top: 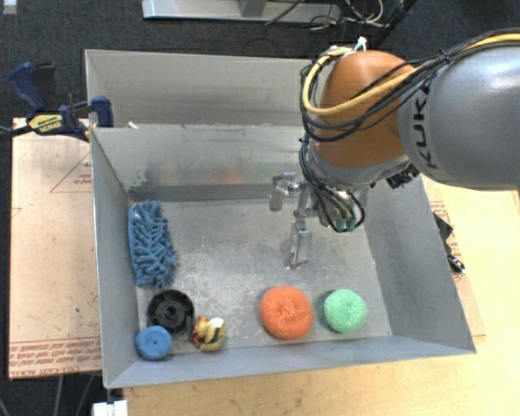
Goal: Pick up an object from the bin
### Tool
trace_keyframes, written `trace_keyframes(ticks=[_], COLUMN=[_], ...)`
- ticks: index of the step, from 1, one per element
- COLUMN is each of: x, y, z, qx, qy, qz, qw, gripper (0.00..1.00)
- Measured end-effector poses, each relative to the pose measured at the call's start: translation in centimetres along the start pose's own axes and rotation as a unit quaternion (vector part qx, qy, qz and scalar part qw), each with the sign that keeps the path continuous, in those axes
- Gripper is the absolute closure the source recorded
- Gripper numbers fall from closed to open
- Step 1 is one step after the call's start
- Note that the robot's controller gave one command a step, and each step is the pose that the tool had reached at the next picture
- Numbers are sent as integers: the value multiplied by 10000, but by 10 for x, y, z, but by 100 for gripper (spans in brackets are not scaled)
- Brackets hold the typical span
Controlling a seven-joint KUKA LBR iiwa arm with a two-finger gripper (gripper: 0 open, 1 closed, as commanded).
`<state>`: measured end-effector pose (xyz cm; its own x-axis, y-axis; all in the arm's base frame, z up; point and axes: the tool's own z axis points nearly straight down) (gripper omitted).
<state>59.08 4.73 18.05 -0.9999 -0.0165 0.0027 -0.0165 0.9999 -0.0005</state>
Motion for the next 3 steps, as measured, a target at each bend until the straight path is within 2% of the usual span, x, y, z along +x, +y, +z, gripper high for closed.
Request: trace_keyframes(ticks=[1,2,3], x=[37,56,92], y=[-31,-33,-27], z=[-10,32,105], qx=[-19,0,-22], qy=[-45,-48,-103], qz=[16,-554,-1261], qw=[10000,9984,9920], gripper=[0,0,100])
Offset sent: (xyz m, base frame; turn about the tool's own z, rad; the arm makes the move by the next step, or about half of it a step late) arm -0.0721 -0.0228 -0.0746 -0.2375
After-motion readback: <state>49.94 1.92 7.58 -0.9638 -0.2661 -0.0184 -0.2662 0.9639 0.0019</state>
